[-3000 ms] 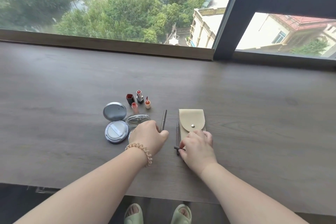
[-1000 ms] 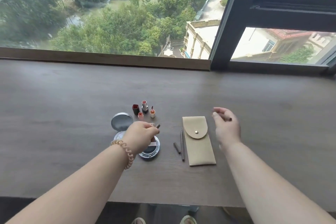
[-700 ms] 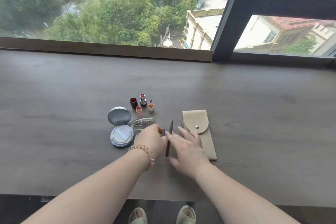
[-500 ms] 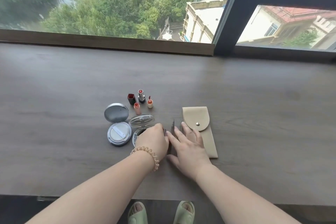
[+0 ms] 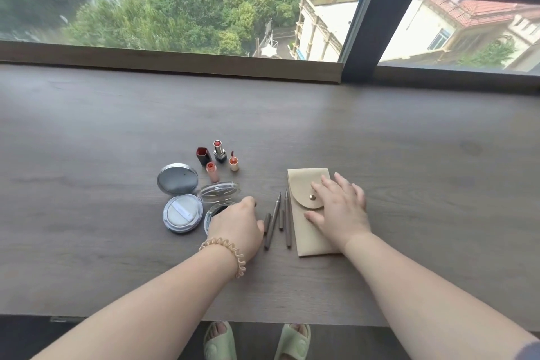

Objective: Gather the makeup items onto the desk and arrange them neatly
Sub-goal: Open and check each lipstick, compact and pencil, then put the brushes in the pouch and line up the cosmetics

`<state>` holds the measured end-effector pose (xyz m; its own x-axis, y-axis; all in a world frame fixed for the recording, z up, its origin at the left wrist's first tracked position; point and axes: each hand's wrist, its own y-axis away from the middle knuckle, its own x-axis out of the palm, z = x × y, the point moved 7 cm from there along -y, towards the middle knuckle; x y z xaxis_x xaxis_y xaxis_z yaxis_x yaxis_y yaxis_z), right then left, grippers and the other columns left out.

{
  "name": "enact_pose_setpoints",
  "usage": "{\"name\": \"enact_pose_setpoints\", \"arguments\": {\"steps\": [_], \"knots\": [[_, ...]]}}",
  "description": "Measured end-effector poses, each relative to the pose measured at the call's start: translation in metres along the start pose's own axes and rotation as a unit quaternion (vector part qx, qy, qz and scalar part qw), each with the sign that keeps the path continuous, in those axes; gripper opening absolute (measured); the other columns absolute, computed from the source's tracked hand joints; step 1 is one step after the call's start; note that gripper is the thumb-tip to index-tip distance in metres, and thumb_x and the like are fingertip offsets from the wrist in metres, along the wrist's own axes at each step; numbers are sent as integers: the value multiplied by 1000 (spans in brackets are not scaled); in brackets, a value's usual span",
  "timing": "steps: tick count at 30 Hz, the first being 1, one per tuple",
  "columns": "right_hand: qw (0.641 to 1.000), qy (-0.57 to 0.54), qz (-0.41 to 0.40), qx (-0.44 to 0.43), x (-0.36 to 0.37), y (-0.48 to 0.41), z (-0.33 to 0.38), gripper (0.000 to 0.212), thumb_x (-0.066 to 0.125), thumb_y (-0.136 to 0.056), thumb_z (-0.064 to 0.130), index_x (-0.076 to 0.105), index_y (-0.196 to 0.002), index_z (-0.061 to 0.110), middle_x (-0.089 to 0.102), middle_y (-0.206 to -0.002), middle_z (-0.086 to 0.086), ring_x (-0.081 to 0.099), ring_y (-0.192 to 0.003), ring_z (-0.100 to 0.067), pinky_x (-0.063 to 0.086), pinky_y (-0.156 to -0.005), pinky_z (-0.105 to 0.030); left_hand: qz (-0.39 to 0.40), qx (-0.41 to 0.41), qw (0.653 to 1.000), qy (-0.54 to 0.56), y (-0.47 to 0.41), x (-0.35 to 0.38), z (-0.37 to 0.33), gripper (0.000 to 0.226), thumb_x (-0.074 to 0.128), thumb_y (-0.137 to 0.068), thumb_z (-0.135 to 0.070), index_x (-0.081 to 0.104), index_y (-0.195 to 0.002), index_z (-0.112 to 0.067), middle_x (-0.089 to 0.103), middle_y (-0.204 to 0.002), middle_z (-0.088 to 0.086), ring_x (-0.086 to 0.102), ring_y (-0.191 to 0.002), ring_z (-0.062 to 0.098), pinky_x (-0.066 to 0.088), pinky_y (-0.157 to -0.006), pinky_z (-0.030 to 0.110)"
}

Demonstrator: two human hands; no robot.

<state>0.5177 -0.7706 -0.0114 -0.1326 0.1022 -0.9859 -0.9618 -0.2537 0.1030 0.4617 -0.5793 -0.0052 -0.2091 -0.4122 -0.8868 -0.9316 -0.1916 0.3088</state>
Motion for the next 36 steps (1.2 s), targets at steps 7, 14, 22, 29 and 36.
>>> {"name": "enact_pose_setpoints", "arguments": {"steps": [7, 14, 22, 29, 36], "knots": [[999, 16, -4, -32, -2, -12, -1, 24, 52, -91, 40, 66, -108, 28, 61, -122, 8, 31, -138, -17, 5, -112, -44, -27, -13, 999, 29, 3, -9, -3, 36, 51, -89, -35, 51, -123, -24, 65, -112, -2, 58, -109, 23, 44, -91, 34], [979, 2, -199, -33, -60, -2, -21, 36, 41, -83, 28, 68, -63, 16, 67, -61, 1, 70, -91, -26, 21, -99, -43, -51, -29, 985, 162, 9, -28, -24, 32, 61, -81, -33, 59, -111, -26, 64, -84, -13, 61, -88, 13, 48, -83, 30], [920, -44, -358, -155, -175, 28, 13, 22, 52, -83, 23, 70, -72, 17, 71, -72, 3, 67, -97, -25, 26, -103, -46, 179, -29, 759, 625, 20, -74, -117, 44, 57, -66, -24, 59, -108, -11, 61, -93, 7, 60, -71, 18, 47, -64, 27], [924, -187, -270, -195, -217, 38, 36, 32, 52, -69, 36, 69, -94, 25, 66, -106, 4, 53, -111, -19, 34, -98, -41, 175, 102, 758, 620, 48, -127, -142, 34, 43, -75, 20, 64, -92, -1, 66, -76, 13, 66, -64, 21, 56, -58, 30], [907, -122, -334, -225, -230, 50, 44, 30, 47, -88, 28, 74, -99, 18, 71, -111, -3, 63, -110, -21, 31, -102, -37, 178, 141, 742, 630, 62, -145, -144, 33, 45, -83, 15, 65, -99, -5, 68, -79, 13, 68, -68, 22, 57, -60, 32]]}}
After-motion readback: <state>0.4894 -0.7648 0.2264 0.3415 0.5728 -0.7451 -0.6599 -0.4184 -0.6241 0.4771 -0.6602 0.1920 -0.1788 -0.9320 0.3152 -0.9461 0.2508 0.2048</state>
